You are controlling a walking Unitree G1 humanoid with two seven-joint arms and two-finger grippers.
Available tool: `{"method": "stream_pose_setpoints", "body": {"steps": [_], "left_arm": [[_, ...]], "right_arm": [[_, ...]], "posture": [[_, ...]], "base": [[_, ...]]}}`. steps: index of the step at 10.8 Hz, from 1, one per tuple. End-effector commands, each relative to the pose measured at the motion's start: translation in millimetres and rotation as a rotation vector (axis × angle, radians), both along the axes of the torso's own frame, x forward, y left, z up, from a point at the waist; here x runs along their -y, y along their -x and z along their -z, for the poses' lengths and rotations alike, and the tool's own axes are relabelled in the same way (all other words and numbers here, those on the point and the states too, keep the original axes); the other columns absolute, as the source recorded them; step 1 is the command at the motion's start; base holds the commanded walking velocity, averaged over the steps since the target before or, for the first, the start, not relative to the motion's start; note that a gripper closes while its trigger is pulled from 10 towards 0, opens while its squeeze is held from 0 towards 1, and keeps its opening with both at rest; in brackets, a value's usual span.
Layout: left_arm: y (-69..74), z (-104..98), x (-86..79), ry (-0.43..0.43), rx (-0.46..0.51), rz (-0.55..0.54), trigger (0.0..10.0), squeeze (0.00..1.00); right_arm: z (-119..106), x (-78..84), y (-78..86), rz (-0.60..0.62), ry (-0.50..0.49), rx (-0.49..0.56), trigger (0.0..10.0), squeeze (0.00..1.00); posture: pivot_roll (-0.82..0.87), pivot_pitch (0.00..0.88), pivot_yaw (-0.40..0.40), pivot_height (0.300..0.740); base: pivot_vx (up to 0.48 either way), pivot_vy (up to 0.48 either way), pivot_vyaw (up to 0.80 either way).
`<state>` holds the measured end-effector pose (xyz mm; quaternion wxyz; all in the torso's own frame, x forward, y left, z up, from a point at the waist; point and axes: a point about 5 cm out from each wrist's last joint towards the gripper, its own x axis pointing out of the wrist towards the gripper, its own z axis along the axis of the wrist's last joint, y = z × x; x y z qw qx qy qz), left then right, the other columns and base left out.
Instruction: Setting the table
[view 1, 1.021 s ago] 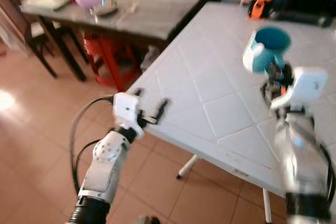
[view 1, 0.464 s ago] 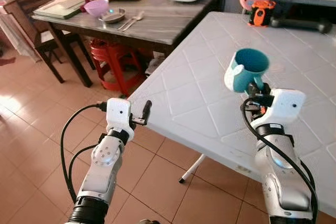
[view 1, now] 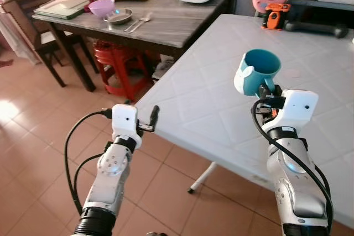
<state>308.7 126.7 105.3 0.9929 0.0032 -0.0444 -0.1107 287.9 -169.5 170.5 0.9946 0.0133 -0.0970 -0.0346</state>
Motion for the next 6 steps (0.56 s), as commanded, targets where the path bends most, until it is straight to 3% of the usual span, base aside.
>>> {"method": "stream_pose_setpoints", "body": {"steps": [1, 5, 6], "left_arm": [[-1.5, -2.2, -7.2, -0.015, 0.009, -0.007, 10.0, 0.0], [-2.9, -4.1, -2.5, -0.013, 0.011, 0.022, 10.0, 0.0], [-2.9, -4.1, -1.4, -0.013, 0.011, 0.029, 10.0, 0.0]], "right_arm": [[-5.8, -10.4, -0.6, -0.03, -0.006, 0.019, 10.0, 0.0], [-4.9, -10.4, -0.3, -0.019, -0.02, 0.018, 10.0, 0.0], [-5.1, -9.9, -0.8, -0.015, -0.02, 0.018, 10.0, 0.0]], "posture": [[-0.11, 0.048, 0.128, 0.74], [-0.12, 0.054, 0.138, 0.74], [-0.12, 0.054, 0.139, 0.74]], "base": [[0.0, 0.401, 0.0], [0.0, 0.42, 0.0], [0.0, 0.424, -0.43]]}}
